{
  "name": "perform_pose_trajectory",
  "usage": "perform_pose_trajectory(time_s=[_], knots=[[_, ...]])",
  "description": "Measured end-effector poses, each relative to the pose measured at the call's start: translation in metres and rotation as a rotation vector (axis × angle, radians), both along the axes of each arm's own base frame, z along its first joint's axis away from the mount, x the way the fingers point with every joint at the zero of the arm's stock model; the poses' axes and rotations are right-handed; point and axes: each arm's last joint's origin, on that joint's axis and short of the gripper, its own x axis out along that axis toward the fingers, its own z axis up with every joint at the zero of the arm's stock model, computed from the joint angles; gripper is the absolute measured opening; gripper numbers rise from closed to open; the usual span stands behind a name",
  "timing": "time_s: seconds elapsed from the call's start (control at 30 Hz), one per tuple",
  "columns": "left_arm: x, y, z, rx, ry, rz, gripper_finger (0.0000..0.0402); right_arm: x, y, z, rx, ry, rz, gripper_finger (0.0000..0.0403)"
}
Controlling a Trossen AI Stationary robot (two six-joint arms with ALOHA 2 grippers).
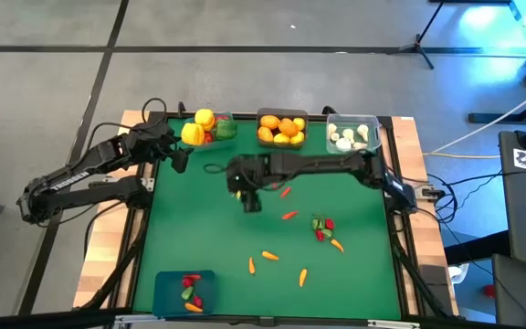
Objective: Sort produce into baskets
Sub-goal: Put the orange chili pepper into the dark blue bin
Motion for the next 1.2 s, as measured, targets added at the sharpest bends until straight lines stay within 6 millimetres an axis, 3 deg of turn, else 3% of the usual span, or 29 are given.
perform_pose_trajectory(time_s=[0.17,0.27,0.4,0.63,0.8,1.2], knots=[[0.000,0.000,0.000,-0.010,-0.010,0.010,0.0308,-0.024,-0.040,-0.015,0.027,0.258,-0.196,0.0239],[0.000,0.000,0.000,-0.028,-0.028,0.029,0.0308,-0.036,-0.062,-0.029,0.044,0.334,-0.495,0.0239],[0.000,0.000,0.000,-0.044,-0.044,0.046,0.0308,-0.040,-0.079,-0.043,0.196,0.331,-0.780,0.0239],[0.000,0.000,0.000,-0.070,-0.066,0.064,0.0308,-0.039,-0.077,-0.075,0.372,0.272,-1.052,0.0239],[0.000,0.000,0.000,-0.068,-0.063,0.061,0.0308,-0.050,-0.077,-0.095,0.328,0.330,-1.145,0.0239],[0.000,0.000,0.000,-0.031,-0.028,0.022,0.0308,-0.048,-0.060,-0.102,0.393,0.336,-1.179,0.0231]])
